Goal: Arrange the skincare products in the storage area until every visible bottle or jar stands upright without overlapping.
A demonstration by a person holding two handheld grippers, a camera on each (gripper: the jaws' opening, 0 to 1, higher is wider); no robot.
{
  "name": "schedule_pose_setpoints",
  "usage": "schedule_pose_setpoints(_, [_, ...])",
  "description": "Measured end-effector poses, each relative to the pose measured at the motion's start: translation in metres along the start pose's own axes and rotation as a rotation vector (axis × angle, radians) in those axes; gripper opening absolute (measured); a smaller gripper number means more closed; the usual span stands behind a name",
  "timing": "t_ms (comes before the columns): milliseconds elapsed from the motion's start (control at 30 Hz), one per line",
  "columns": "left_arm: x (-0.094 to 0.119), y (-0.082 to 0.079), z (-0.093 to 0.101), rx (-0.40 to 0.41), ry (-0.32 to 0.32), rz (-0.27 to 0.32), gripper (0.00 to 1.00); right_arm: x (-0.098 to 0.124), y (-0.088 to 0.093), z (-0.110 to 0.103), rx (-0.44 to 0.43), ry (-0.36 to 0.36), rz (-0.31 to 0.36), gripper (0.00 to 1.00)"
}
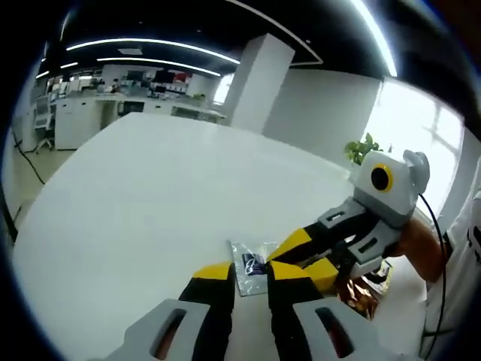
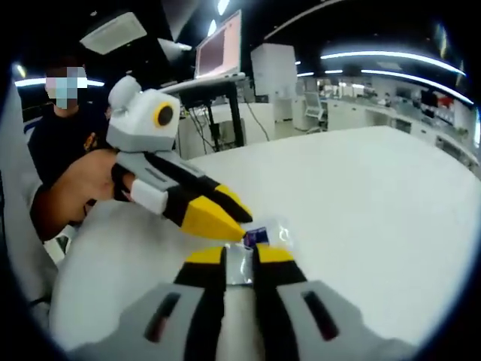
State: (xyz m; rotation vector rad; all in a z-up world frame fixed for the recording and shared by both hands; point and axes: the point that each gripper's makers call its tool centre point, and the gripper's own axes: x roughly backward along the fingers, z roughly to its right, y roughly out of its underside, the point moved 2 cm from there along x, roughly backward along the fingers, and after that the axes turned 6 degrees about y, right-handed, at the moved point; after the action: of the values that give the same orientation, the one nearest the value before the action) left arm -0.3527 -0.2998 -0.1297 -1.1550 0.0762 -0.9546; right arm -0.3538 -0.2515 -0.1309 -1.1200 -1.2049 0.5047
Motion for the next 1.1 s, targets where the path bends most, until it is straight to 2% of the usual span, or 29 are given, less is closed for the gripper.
schedule_pose_setpoints(67, [-0.002, 0.001, 0.002, 0.004, 0.012, -0.005, 0.16, 0.000, 0.002, 0.008, -0.017, 0.025, -0.005, 0.00])
schedule_pose_setpoints(167, [-0.004, 0.000, 0.002, -0.002, 0.014, -0.006, 0.16, -0.001, 0.003, 0.008, -0.033, -0.001, 0.005, 0.00])
schedule_pose_setpoints(633, [-0.018, -0.008, 0.000, -0.068, 0.027, -0.046, 0.15, -0.002, 0.001, 0.007, 0.013, 0.017, -0.032, 0.00])
schedule_pose_setpoints(867, [-0.024, -0.011, 0.000, -0.040, 0.068, -0.046, 0.15, -0.001, 0.001, 0.006, 0.023, 0.018, -0.037, 0.00])
schedule_pose_setpoints(1100, [-0.024, -0.012, -0.003, -0.061, 0.064, -0.056, 0.08, 0.000, 0.002, 0.005, 0.031, 0.021, -0.040, 0.00])
